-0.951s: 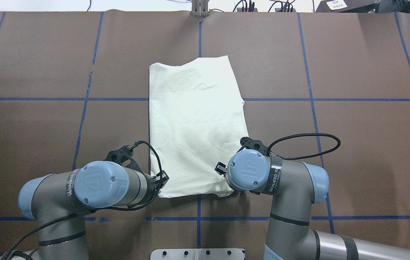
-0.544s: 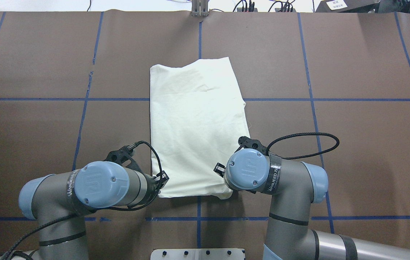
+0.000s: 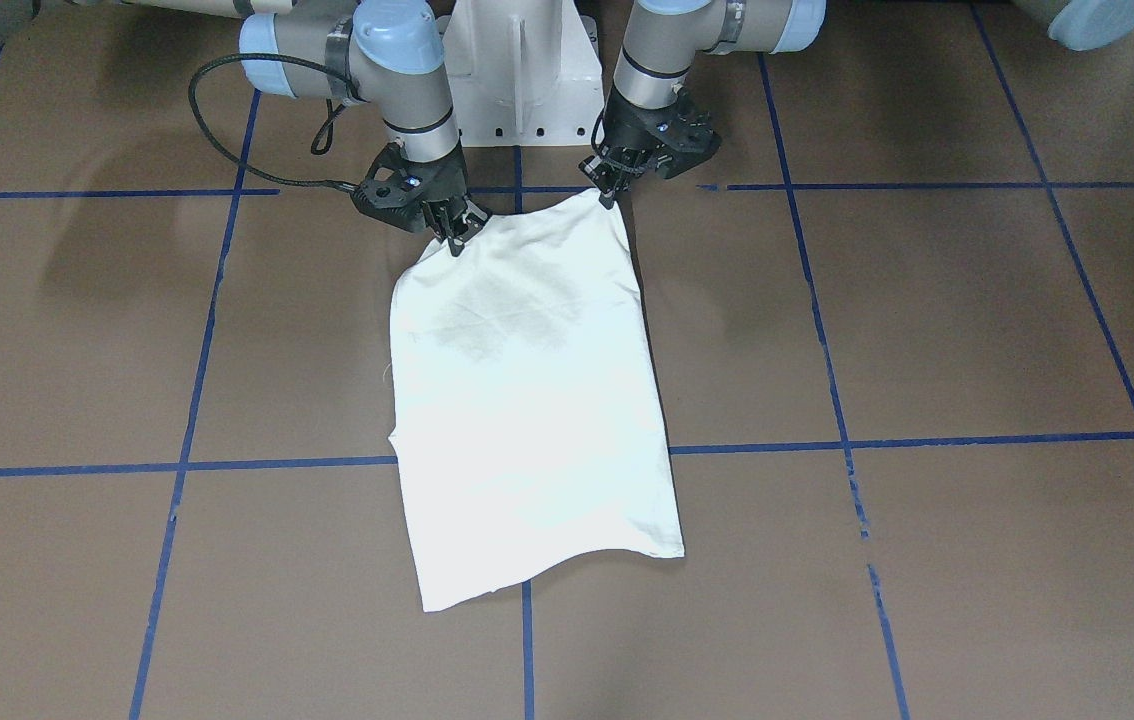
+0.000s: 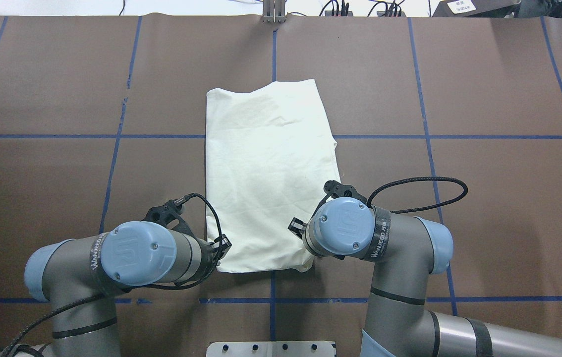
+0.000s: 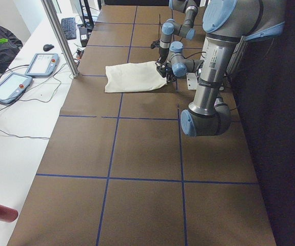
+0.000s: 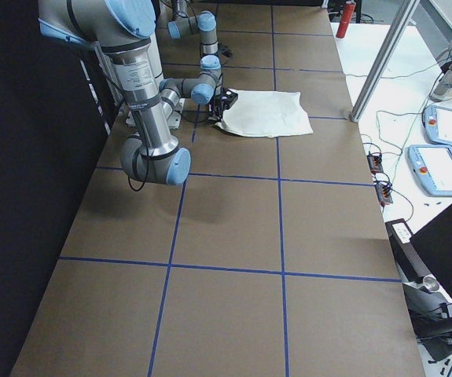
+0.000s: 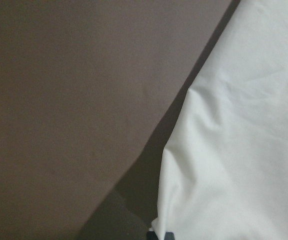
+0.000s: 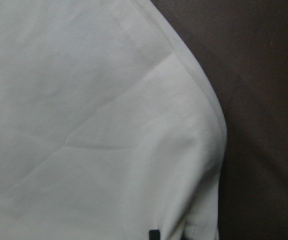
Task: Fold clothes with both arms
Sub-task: 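Lift the near edge with both grippers and fold it toward the far edge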
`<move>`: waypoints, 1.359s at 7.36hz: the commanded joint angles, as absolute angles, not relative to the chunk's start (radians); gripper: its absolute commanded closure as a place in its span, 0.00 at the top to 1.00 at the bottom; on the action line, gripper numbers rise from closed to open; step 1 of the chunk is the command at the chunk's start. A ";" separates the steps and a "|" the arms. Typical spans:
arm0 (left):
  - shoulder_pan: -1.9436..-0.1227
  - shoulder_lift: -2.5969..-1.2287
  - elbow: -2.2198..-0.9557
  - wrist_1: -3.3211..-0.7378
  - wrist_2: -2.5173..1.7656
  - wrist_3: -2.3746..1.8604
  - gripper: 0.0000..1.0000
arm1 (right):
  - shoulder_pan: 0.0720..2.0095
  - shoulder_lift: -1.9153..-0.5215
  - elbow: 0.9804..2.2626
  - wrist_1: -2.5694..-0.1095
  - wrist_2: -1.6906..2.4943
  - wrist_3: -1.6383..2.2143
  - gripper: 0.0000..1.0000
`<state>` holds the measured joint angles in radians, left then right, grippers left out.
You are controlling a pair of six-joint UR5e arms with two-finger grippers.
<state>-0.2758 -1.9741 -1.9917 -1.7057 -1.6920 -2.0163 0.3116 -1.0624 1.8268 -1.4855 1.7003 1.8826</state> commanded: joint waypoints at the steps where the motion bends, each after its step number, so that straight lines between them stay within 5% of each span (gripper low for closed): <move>1: -0.259 -1.957 -2.078 -1.698 -1.692 -1.997 0.00 | 0.269 -1.112 1.934 -1.486 1.726 1.882 0.00; 3: -0.191 -1.951 -2.172 -1.587 -1.692 -1.997 0.00 | 0.216 -1.195 2.072 -1.489 1.749 1.887 0.00; 7: -0.222 -1.973 -2.180 -1.585 -1.701 -1.913 0.00 | 0.346 -1.169 2.053 -1.486 1.750 1.867 0.00; 10: -0.504 -2.067 -2.062 -1.597 -1.834 -1.859 0.00 | 0.530 -0.995 1.834 -1.486 1.880 1.833 0.00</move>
